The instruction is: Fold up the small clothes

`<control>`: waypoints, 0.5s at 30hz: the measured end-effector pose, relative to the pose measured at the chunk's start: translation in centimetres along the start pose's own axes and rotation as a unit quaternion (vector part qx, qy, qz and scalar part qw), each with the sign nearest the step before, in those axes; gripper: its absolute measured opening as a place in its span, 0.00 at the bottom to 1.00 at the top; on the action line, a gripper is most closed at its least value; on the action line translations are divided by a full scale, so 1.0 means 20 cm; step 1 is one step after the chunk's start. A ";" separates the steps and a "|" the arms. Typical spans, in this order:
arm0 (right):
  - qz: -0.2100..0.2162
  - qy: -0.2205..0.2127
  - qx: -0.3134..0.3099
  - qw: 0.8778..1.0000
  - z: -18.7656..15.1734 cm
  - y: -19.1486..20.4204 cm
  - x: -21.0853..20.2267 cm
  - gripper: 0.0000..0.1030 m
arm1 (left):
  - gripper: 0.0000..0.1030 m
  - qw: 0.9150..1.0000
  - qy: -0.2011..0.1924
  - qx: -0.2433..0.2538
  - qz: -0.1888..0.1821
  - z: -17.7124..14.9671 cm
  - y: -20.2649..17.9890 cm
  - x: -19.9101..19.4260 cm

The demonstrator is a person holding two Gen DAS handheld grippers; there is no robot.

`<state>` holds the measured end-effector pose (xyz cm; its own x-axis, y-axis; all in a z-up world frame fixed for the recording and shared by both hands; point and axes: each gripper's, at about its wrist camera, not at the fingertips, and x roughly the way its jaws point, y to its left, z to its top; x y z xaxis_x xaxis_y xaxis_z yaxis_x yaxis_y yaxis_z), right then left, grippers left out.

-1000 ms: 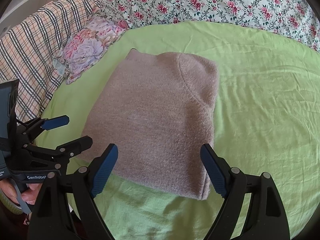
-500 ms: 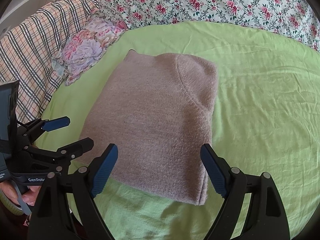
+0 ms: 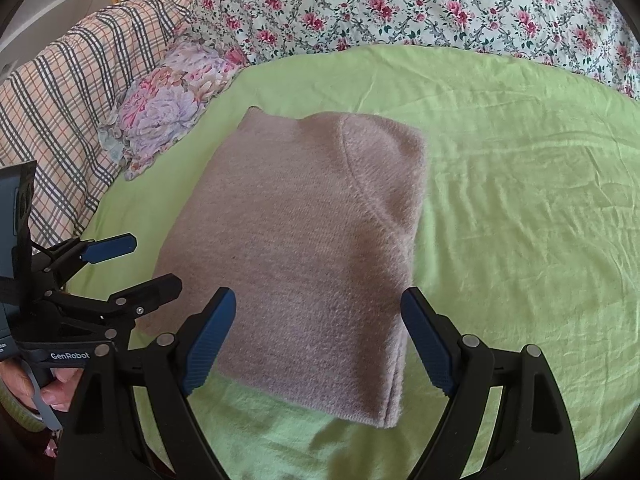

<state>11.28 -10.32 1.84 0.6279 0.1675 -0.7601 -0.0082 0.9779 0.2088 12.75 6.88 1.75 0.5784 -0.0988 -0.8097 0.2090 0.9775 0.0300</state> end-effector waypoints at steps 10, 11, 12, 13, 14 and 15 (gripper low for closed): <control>0.001 -0.002 0.007 1.000 0.02 -0.02 0.01 0.82 | 0.88 1.000 -0.001 -0.016 0.009 0.08 0.04 0.04; 0.002 -0.002 0.006 1.000 0.03 -0.02 0.02 0.82 | 0.88 1.000 -0.001 -0.016 0.010 0.08 0.04 0.04; 0.002 -0.002 0.006 1.000 0.03 -0.02 0.02 0.82 | 0.88 1.000 -0.001 -0.015 0.012 0.08 0.04 0.04; 0.002 -0.001 0.006 1.000 0.03 -0.01 0.02 0.82 | 0.88 1.000 -0.001 -0.015 0.013 0.08 0.03 0.04; 0.002 0.000 0.007 1.000 0.03 -0.01 0.03 0.82 | 0.88 1.000 0.000 -0.014 0.013 0.08 0.03 0.04; 0.003 0.001 0.008 1.000 0.03 -0.01 0.04 0.82 | 0.88 1.000 0.001 -0.013 0.015 0.07 0.02 0.05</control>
<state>12.14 -10.43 1.58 0.6261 0.1732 -0.7602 0.0007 0.9749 0.2226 14.55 6.97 1.90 0.5822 -0.0694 -0.8101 0.1719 0.9843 0.0393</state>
